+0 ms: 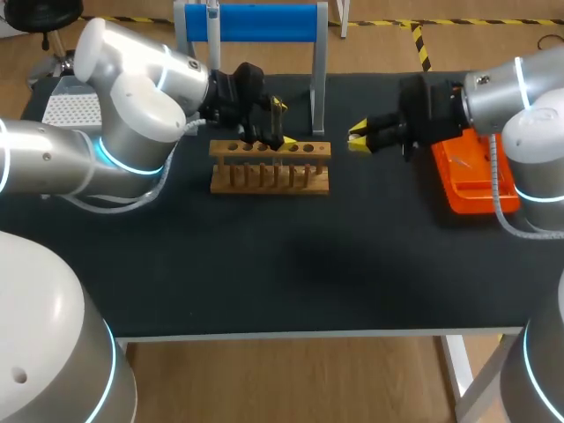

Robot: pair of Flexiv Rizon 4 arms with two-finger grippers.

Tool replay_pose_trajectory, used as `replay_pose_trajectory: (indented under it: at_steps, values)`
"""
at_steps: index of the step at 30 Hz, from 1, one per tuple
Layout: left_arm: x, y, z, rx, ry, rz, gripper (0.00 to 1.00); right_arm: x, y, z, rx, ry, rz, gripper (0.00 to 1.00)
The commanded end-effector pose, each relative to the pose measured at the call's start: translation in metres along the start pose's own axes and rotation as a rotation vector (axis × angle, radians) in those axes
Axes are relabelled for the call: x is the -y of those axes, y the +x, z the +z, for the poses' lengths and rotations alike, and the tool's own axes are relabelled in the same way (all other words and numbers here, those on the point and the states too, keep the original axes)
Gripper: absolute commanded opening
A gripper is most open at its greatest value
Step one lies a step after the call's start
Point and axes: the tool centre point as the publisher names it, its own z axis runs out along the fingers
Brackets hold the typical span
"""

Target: Invert the test tube, pick up the pipette, mount the tip to pipette, aspirate from beaker and dispense into the tube, eject the tip, return the pipette, and cap with the stopper.

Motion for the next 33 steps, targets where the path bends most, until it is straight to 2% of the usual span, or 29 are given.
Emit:
replay_pose_trajectory:
  at_steps: [1, 16, 25, 33]
  values:
    - [-0.001, -0.004, -0.005, -0.008, -0.003, 0.003, 1.0, 0.0, 0.0, -0.002, -0.004, 0.001, 0.0, 0.0]
    - [-0.002, -0.005, -0.007, -0.007, -0.017, 0.012, 1.0, 0.0, 0.0, -0.002, -0.004, 0.001, 0.0, 0.0]
    - [-0.002, -0.005, -0.007, -0.007, -0.017, 0.012, 1.0, -0.014, -0.021, 0.014, -0.003, -0.011, 0.022, 0.0]
    - [-0.002, -0.005, -0.007, -0.007, -0.017, 0.012, 1.0, -0.035, -0.04, 0.031, -0.035, -0.001, 0.018, 0.0]
